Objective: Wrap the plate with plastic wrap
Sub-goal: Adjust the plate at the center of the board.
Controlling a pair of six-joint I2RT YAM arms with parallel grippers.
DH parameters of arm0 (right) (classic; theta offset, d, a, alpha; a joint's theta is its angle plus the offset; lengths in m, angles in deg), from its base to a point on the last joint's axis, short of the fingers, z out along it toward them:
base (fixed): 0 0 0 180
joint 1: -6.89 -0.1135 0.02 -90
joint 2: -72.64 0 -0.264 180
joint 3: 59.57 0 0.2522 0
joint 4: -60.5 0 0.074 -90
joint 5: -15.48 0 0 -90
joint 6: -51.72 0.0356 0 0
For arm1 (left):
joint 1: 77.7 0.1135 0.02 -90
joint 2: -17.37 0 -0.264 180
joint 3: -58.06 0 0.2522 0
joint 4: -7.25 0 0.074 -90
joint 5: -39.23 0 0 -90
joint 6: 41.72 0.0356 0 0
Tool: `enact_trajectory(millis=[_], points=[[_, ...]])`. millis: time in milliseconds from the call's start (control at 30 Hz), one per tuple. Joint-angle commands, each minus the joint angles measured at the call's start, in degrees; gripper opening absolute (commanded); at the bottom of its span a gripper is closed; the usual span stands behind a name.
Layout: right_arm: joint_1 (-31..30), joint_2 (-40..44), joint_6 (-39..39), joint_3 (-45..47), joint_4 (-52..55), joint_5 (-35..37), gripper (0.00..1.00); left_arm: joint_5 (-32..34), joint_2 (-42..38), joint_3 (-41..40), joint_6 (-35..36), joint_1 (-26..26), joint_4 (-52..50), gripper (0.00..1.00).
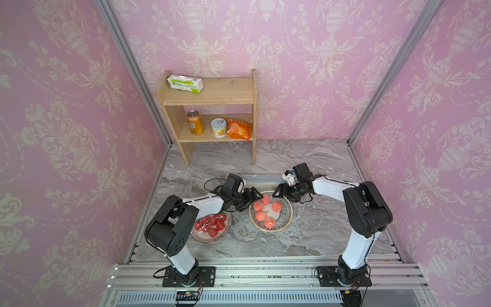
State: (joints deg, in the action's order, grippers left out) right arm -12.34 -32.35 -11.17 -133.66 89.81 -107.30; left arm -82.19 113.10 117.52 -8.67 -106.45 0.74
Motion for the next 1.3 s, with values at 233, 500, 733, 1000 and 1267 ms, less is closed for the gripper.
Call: enact_trajectory(millis=[233, 500, 733, 1000, 1267], points=[[-1.1, 4.8, 11.6, 7.3, -7.8, -6.9, 0.74, 0.2, 4.0, 5.0, 0.8, -0.8, 1.2, 0.85], [3.2, 9.2, 4.2, 6.7, 8.2, 1.4, 0.76, 5.7, 3.2, 11.0, 12.7, 4.6, -14.9, 0.85], [2.6, 15.0, 0.3, 1.5, 9.9, 2.1, 0.77, 7.7, -4.4, 11.7, 16.1, 5.6, -24.8, 0.85], [-1.5, 7.5, 1.2, -4.0, -1.3, 1.7, 0.76, 5.4, -12.1, 4.1, 8.8, 1.8, -25.9, 0.85], [-3.3, 0.7, 0.2, -9.3, -3.6, -0.4, 0.77, 3.9, -10.8, 0.3, 4.7, 0.3, -21.0, 0.86]])
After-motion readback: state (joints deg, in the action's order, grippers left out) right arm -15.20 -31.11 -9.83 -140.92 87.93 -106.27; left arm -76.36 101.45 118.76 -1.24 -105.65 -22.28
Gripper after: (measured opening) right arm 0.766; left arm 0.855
